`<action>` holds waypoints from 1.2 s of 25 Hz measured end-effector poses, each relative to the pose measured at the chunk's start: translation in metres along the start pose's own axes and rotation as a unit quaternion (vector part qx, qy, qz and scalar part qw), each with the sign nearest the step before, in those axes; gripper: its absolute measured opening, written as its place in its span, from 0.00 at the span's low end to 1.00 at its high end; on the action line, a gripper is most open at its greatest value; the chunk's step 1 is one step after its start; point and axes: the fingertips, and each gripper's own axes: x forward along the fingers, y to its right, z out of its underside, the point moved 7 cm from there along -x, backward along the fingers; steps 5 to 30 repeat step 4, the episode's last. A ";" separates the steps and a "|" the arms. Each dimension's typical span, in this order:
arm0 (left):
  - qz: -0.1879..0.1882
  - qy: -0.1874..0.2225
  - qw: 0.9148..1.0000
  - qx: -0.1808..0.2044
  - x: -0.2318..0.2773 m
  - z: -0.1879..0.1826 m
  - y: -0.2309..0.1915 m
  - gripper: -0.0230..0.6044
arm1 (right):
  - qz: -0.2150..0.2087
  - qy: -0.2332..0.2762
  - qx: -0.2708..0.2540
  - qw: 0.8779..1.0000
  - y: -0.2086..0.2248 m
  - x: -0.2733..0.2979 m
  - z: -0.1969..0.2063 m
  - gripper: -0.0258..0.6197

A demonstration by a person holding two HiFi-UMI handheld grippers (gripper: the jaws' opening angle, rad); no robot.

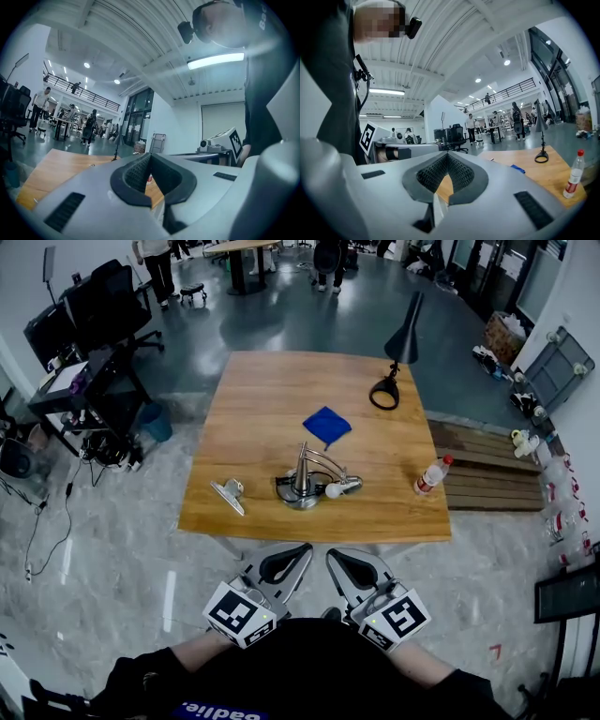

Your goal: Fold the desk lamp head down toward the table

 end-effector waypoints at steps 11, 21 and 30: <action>0.002 0.000 1.000 0.000 0.001 -0.001 0.001 0.05 | 0.003 0.000 0.000 1.000 0.001 -0.001 -0.001 0.05; 0.002 0.000 1.000 0.000 0.001 -0.001 0.001 0.05 | 0.003 0.000 0.000 1.000 0.001 -0.001 -0.001 0.05; 0.002 0.000 1.000 0.000 0.001 -0.001 0.001 0.05 | 0.003 0.000 0.000 1.000 0.001 -0.001 -0.001 0.05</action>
